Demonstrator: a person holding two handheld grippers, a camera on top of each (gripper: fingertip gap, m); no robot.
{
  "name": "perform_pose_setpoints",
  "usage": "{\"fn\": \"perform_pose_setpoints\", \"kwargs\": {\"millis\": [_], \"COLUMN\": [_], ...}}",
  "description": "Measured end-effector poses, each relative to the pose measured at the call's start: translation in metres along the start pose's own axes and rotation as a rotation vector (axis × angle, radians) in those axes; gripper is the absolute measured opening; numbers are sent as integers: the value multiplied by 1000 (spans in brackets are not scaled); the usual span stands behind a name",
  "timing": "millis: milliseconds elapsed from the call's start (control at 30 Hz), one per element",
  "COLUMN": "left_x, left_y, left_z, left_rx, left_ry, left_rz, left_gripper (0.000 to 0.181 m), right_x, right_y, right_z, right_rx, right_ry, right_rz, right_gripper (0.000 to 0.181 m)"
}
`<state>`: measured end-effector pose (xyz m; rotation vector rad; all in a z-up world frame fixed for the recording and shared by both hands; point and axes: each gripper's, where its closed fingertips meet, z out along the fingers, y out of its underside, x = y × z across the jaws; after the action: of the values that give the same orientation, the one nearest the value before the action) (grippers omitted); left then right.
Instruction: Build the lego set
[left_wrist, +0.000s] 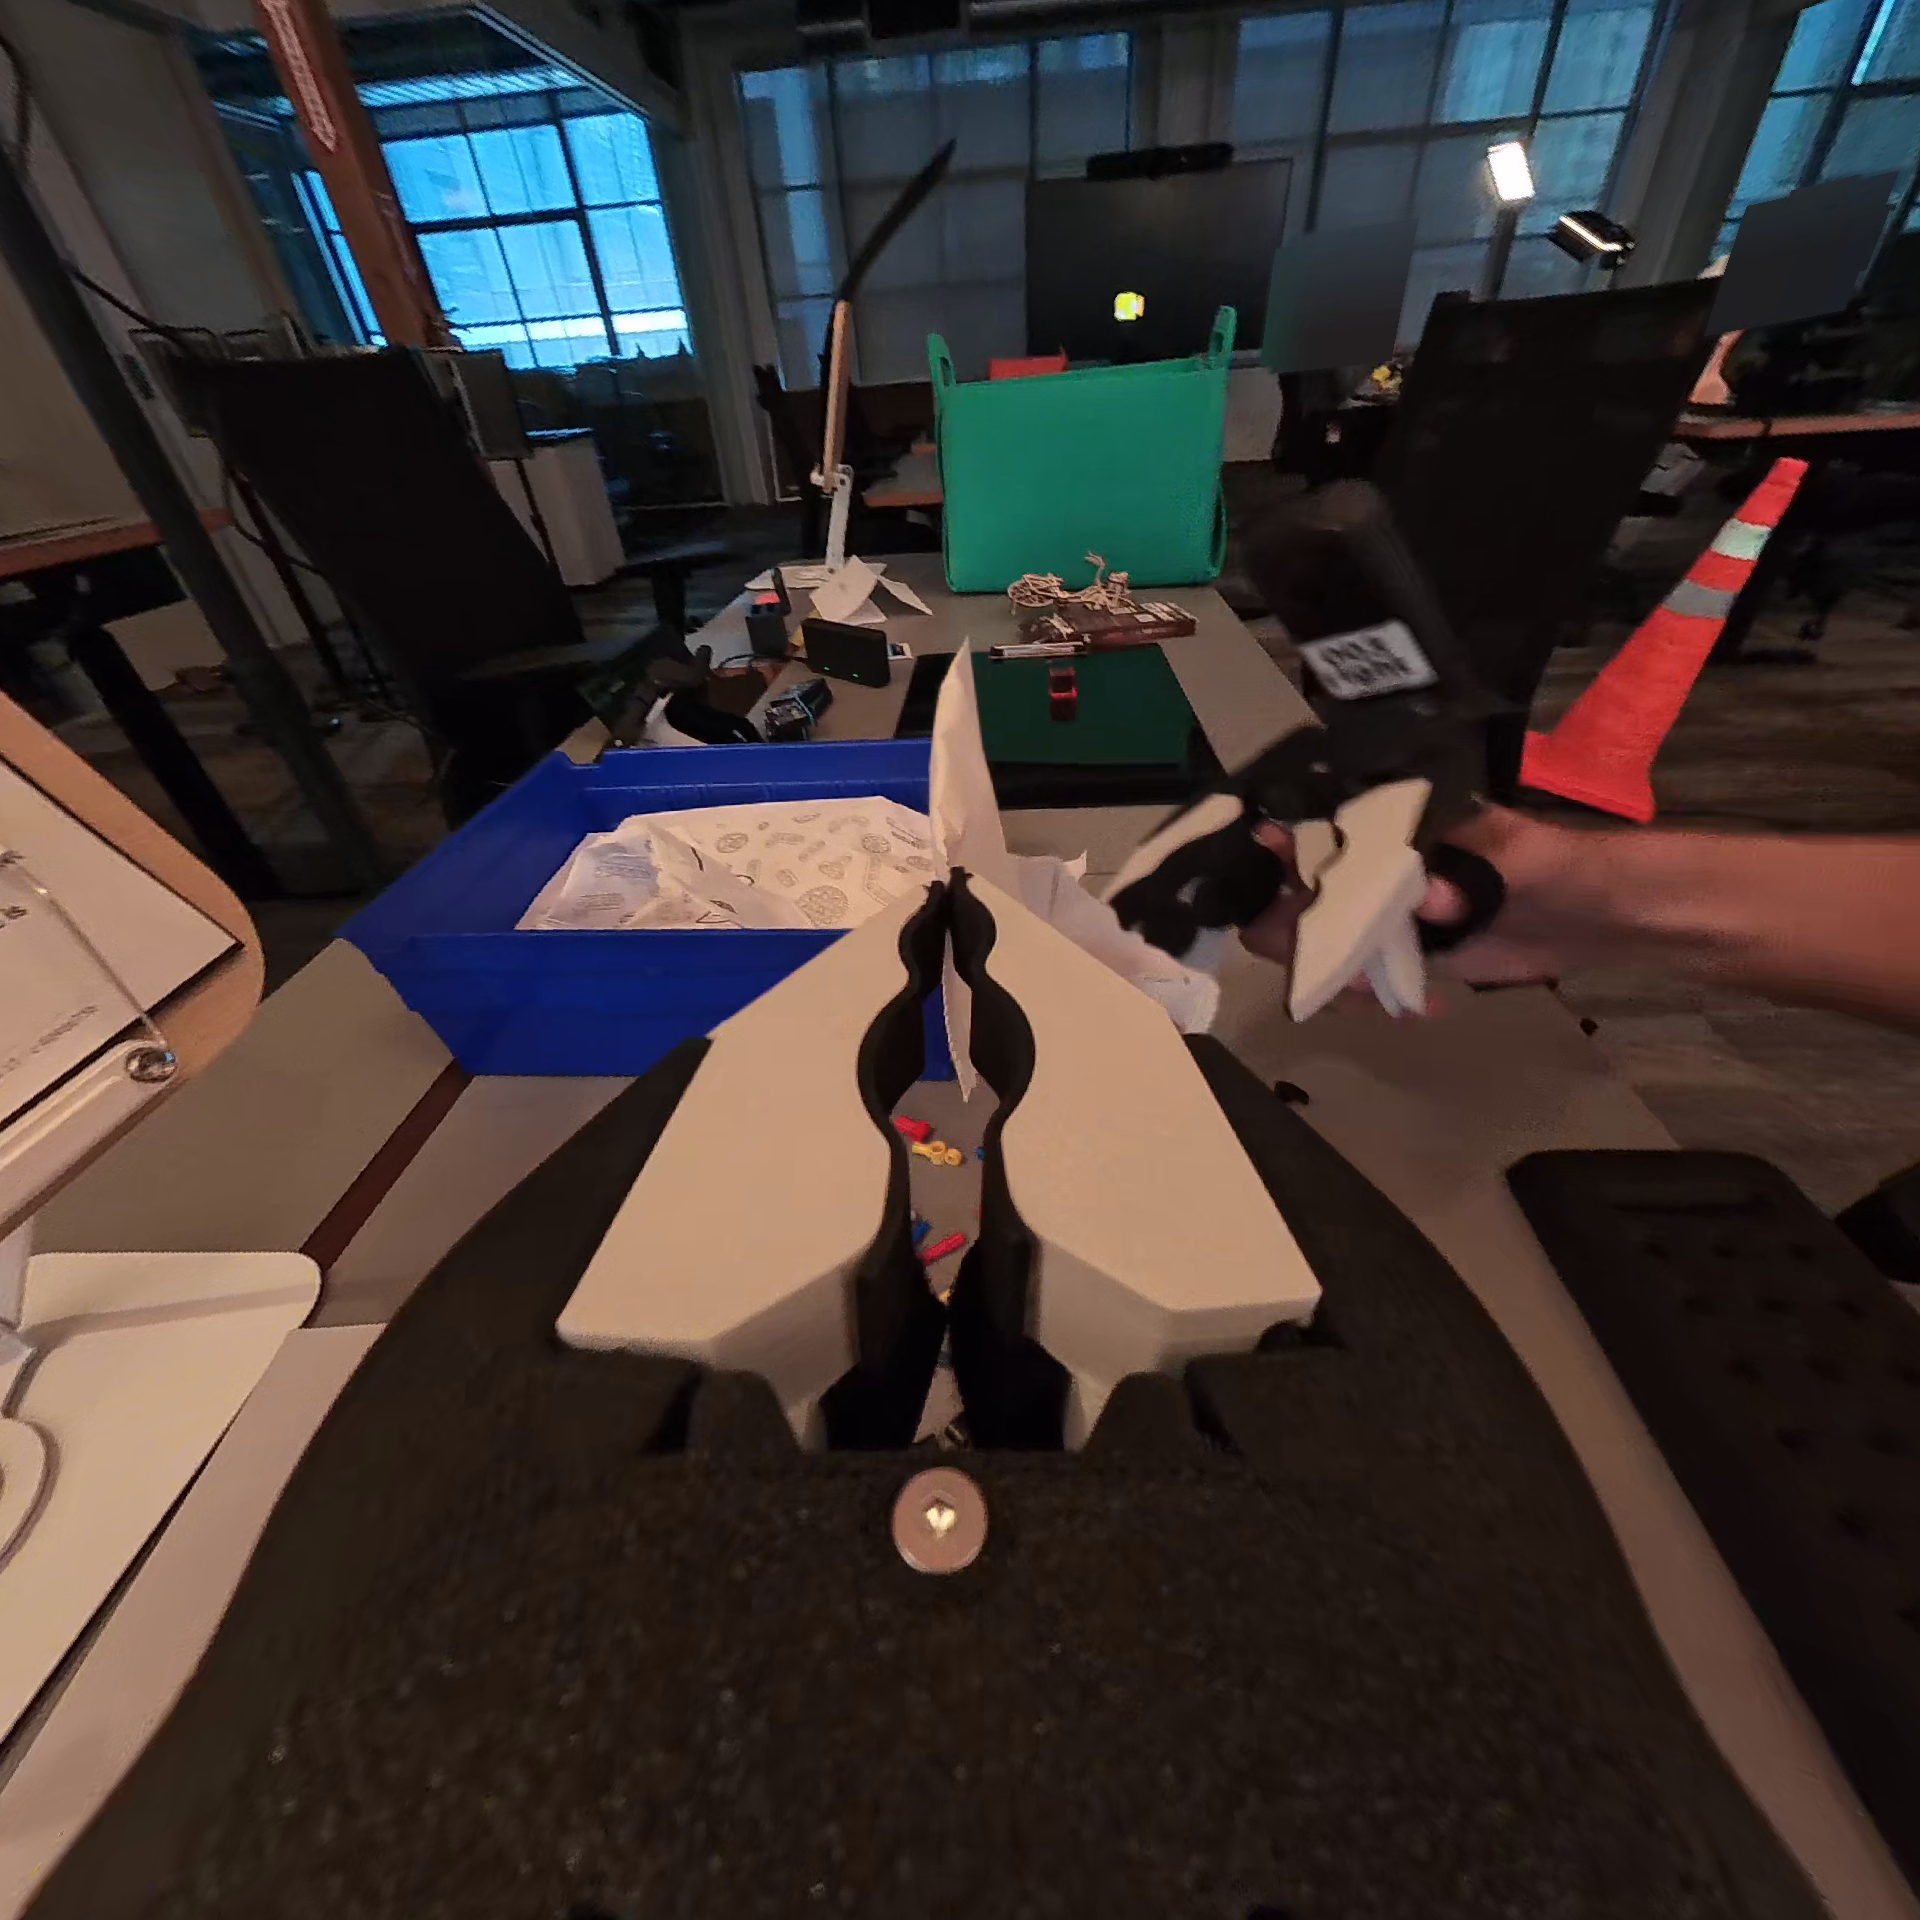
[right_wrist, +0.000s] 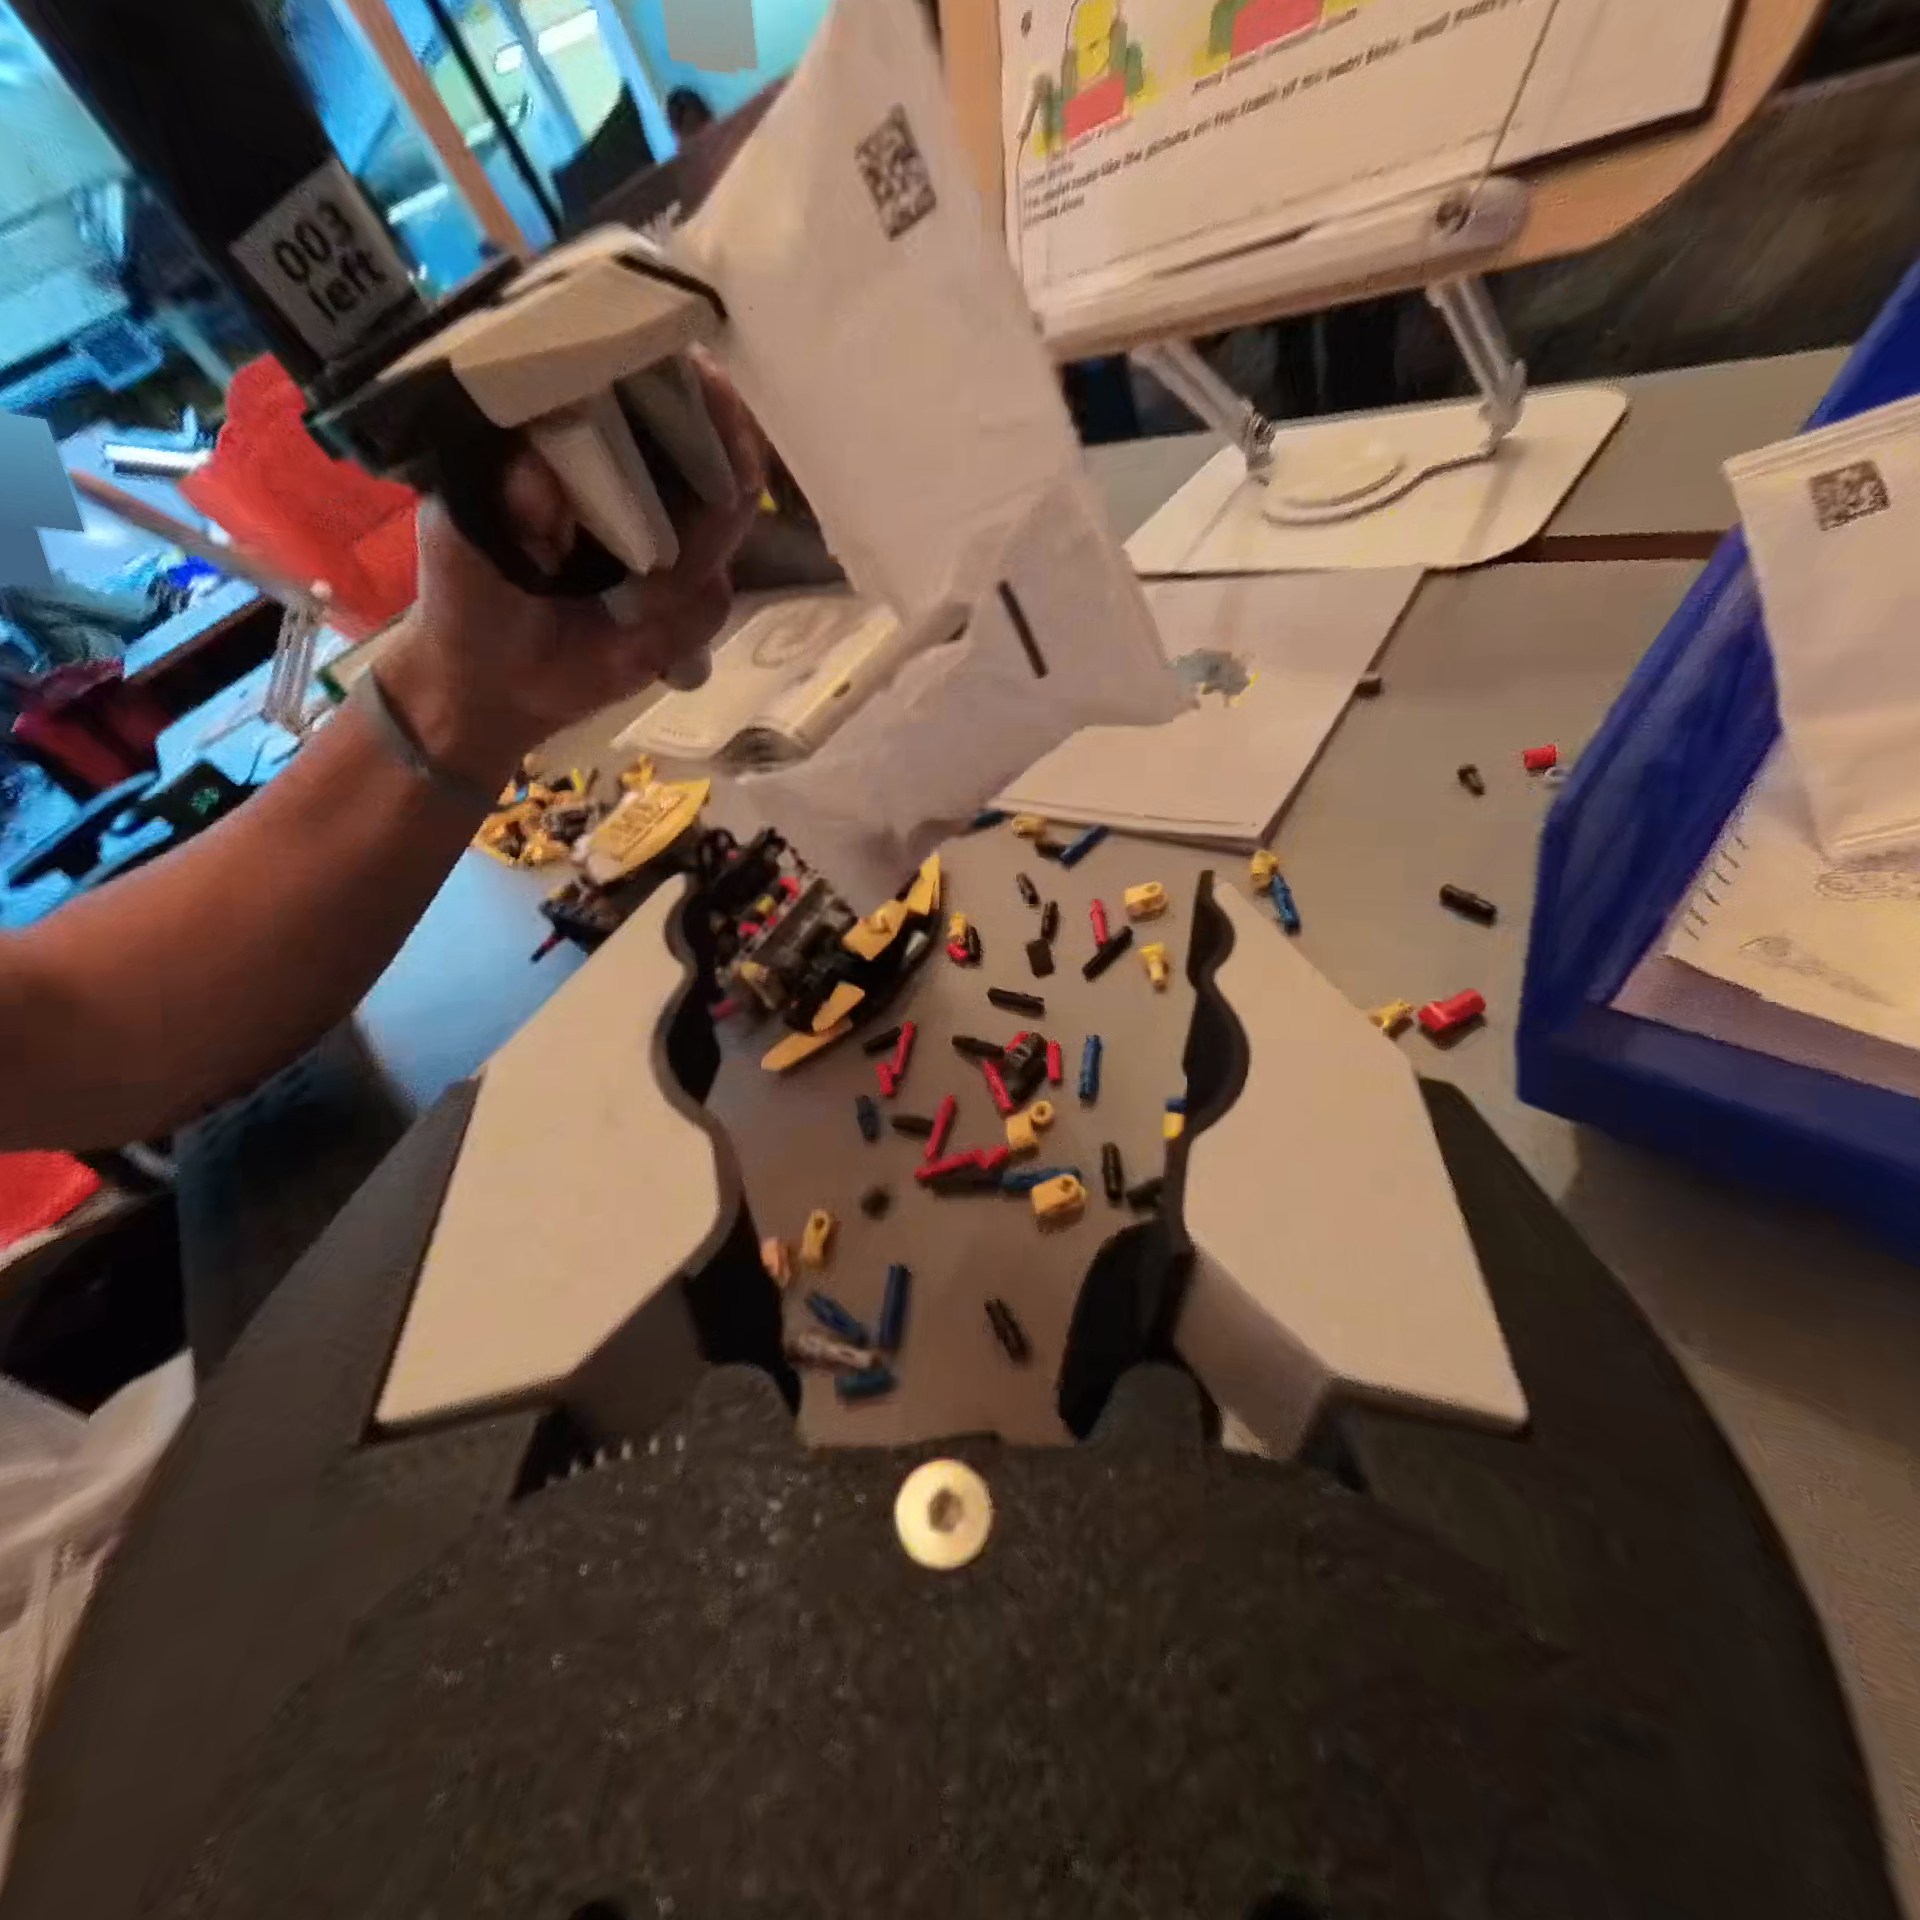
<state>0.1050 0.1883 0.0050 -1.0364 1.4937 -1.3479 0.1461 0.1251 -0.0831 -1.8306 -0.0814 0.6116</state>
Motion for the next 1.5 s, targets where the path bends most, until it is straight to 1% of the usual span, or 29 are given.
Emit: {"fn": "perform_pose_setpoints", "kwargs": {"millis": [33, 67, 100, 167, 233, 267, 300, 333, 400, 500, 567, 633, 733, 767, 833, 900, 967, 1033, 1067, 1167, 1267, 1333, 1400, 1433, 1500], "left_x": [0, 1, 2, 4, 5, 7, 9, 10, 8, 0, -3, -1, 6, 8, 11, 9, 7, 4, 3, 3, 4, 8, 6, 0, -16], "left_y": [0, 2, 3, 7, 10, 12, 13, 14, 19, 26, 36, 48, 64, 68, 77, 89, 98, 107, 110, 114, 112, 103, 85, 77, 68], "left_z": [0, 0, 1, 2, 4, 4, 5, 5, 4, -1, 0, 5, 17, 21, 28, 33, 35, 35, 35, 33, 28, 24, 20, 18, 17], "left_rx": [1, -1, -4, -3, -3, -4, -6, -13, -44, -79, -131, -199, -301, -328, -382, -438, -464, -495, -502, -498, -466, -402, -295, -249, -198], "left_ry": [-12, -21, -28, -30, -31, -25, -16, -11, -26, -35, -27, -17, -10, -10, -16, -33, -38, -38, -43, -55, -88, -75, -53, -54, -57], "left_rz": [-5, -11, -16, -38, -54, -64, -70, -67, -46, -58, -52, -18, 74, 103, 154, 212, 235, 242, 251, 220, 178, 62, -102, -182, -295], "left_gripper": [0, 0, 0, 0, 0, 0, 0, 0, 0, 0, 0, 0, 0, 0, 0, 0, 0, 0, 0, 2, 22, 28, 28, 29, 37], "right_x": [-6, -7, -11, -14, -9, -8, -6, -2, 6, 17, 25, 27, 33, 32, 29, 33, 34, 36, 37, 44, 47, 45, 40, 35, 27], "right_y": [0, 1, 2, 3, 10, 14, 16, 15, 6, 4, 0, -7, -11, -14, -22, -24, -21, -23, -25, -47, -83, -97, -106, -109, -110], "right_z": [3, 6, 8, 10, 14, 16, 17, 13, 0, -17, -27, -31, -32, -30, -25, -21, -16, -12, -10, -10, -11, -11, -9, -6, -3], "right_rx": [53, 77, 89, 113, 77, 47, 26, 24, 42, -40, -150, -299, -617, -684, -775, -888, -948, -989, -1013, -1048, -1019, -995, -948, -903, -837], "right_ry": [51, 139, 215, 363, 474, 492, 506, 532, 595, 658, 719, 738, 667, 621, 569, 534, 479, 443, 416, 409, 463, 479, 489, 495, 488], "right_rz": [-10, -51, -103, -159, -186, -199, -202, -204, -234, -360, -576, -881, -1259, -1367, -1579, -1793, -1976, -2138, -2176, -2194, -2285, -2326, -2401, -2446, -2496], "right_gripper": [90, 89, 82, 63, 51, 49, 40, 19, 7, 3, 3, 3, 3, 4, 3, 4, 4, 3, 3, 3, 3, 3, 3, 3, 2]}}
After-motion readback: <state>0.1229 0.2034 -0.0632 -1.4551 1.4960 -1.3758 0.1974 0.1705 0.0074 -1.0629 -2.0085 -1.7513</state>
